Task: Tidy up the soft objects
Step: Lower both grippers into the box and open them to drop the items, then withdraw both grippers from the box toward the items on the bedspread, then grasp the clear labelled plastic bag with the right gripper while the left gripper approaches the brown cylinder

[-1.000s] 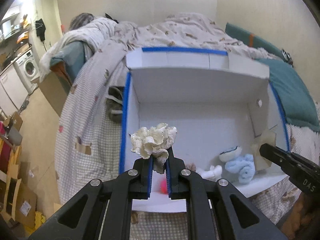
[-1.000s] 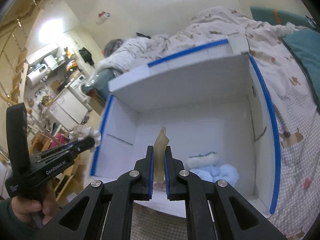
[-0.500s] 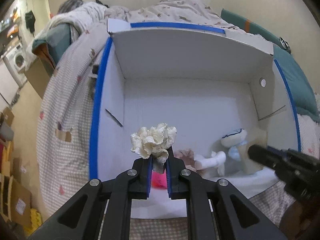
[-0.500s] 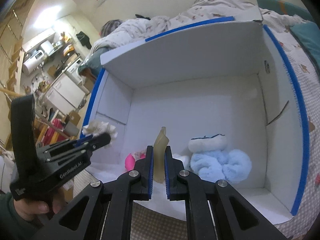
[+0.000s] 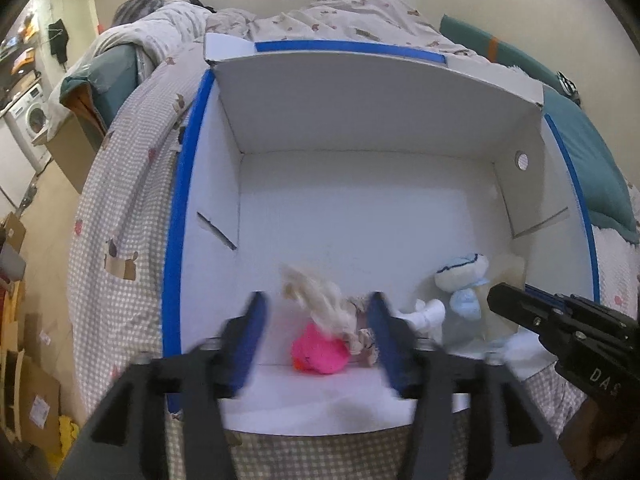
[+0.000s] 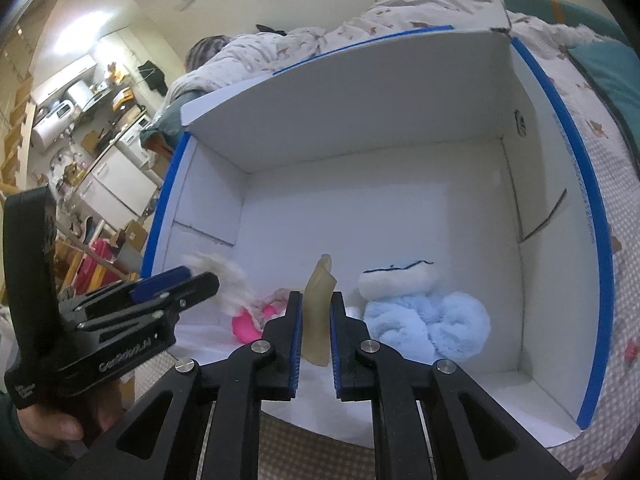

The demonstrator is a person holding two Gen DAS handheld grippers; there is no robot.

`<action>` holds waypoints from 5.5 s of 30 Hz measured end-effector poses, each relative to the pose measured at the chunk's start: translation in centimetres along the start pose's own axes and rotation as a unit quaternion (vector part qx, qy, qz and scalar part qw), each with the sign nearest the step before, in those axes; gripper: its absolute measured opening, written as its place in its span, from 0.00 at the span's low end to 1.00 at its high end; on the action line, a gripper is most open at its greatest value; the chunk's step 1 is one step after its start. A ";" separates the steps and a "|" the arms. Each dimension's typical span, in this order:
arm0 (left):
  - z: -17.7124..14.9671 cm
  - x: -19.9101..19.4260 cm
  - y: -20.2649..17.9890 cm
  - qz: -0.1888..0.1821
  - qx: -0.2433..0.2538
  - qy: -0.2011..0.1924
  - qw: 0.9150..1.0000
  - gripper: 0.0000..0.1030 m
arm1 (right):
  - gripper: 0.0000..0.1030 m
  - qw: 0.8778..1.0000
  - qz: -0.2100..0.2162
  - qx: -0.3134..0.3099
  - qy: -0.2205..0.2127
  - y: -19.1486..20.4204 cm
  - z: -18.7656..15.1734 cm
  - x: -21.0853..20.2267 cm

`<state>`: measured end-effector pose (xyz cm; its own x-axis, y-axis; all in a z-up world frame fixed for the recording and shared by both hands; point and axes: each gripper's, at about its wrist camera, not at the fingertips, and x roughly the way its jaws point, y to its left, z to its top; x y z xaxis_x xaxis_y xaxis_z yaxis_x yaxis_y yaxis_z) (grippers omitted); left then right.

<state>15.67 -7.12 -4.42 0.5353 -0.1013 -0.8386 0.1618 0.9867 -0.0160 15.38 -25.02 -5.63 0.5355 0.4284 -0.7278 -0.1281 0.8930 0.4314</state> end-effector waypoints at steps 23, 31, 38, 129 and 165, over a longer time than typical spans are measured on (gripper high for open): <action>0.0 0.0 0.2 0.011 -0.005 -0.001 1.000 0.62 | 0.74 0.999 -0.013 0.046 -0.006 -1.6 -0.1 0.0; -0.5 -1.7 0.8 0.021 -0.007 -0.021 1.000 0.62 | 0.74 0.999 -0.027 0.037 -0.016 -1.3 -0.5 -0.7; -1.3 -4.6 1.9 0.032 -0.014 -0.045 0.998 0.62 | 0.74 0.998 -0.040 0.017 -0.038 -0.1 -1.3 -2.5; -9.5 -2.4 6.7 0.054 -0.144 0.093 0.984 0.62 | 0.15 0.991 -0.027 -0.076 0.106 6.7 -9.1 3.1; -8.7 4.9 2.6 -0.043 -0.097 0.140 0.984 0.03 | 0.15 0.994 -0.061 0.036 0.080 1.3 -9.7 -2.5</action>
<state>11.52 -3.90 -13.31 0.2727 -0.1733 -0.9464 0.0206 0.9845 -0.1744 5.77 -23.57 -8.45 0.4021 0.3387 -0.8506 -0.0065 0.9301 0.3672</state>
